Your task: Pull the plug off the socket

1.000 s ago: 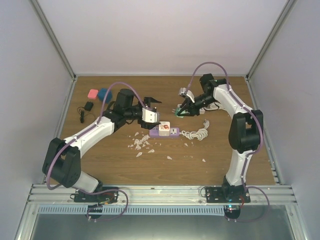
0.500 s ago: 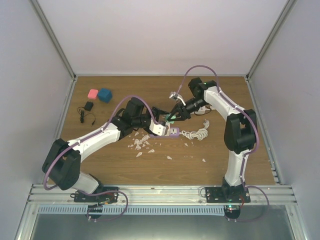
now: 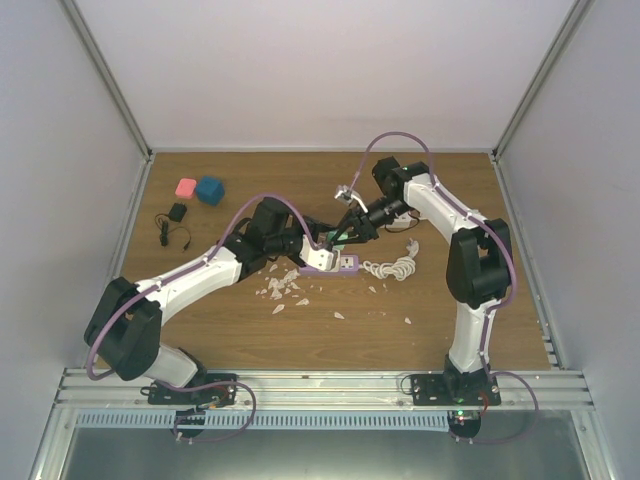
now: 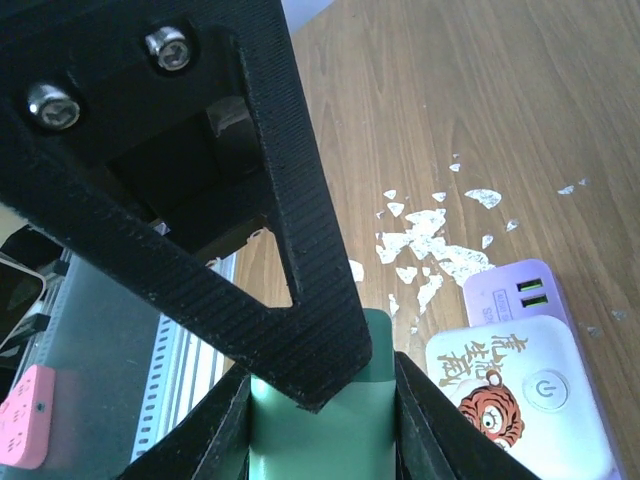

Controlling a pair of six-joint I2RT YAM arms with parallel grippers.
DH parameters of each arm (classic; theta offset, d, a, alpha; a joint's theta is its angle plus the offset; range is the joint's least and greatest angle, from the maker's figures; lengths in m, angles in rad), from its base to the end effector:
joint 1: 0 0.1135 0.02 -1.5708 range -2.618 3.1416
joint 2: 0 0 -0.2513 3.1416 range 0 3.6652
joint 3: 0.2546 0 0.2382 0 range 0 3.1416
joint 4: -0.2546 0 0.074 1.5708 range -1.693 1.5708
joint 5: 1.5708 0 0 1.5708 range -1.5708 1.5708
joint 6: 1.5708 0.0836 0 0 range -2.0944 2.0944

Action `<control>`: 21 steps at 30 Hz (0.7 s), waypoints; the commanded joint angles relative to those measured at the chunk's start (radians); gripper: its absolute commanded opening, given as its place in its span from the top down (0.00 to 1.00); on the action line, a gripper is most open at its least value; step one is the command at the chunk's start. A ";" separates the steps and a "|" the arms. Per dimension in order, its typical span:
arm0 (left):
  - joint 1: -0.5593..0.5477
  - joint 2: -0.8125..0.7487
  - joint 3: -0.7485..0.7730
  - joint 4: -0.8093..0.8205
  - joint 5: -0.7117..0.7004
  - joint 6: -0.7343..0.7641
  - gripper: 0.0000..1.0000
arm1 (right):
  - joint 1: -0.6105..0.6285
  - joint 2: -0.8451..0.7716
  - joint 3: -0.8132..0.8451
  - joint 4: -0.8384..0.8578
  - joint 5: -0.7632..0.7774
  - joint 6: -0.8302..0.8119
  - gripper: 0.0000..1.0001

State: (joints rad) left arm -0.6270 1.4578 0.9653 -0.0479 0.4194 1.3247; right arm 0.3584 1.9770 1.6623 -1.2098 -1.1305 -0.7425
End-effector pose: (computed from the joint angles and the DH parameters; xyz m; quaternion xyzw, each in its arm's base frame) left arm 0.2651 -0.2341 0.2297 0.7624 0.3921 -0.0055 0.5148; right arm 0.3126 0.1978 0.2205 -0.4522 0.7130 0.5219 0.1214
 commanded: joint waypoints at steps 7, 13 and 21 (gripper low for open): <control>-0.022 0.001 0.025 -0.002 -0.006 -0.019 0.61 | 0.008 0.002 0.023 -0.018 -0.027 0.003 0.64; 0.025 -0.010 0.065 -0.133 0.070 -0.103 0.68 | -0.023 -0.064 0.014 0.069 0.002 0.009 0.25; 0.202 -0.048 0.067 -0.267 0.197 -0.276 0.68 | -0.097 -0.123 -0.034 0.252 0.075 0.050 0.09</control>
State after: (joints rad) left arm -0.5209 1.4555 1.0157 -0.2440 0.5163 1.1694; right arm 0.2836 1.8931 1.6470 -1.0706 -1.0992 -0.7055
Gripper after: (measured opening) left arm 0.443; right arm 0.900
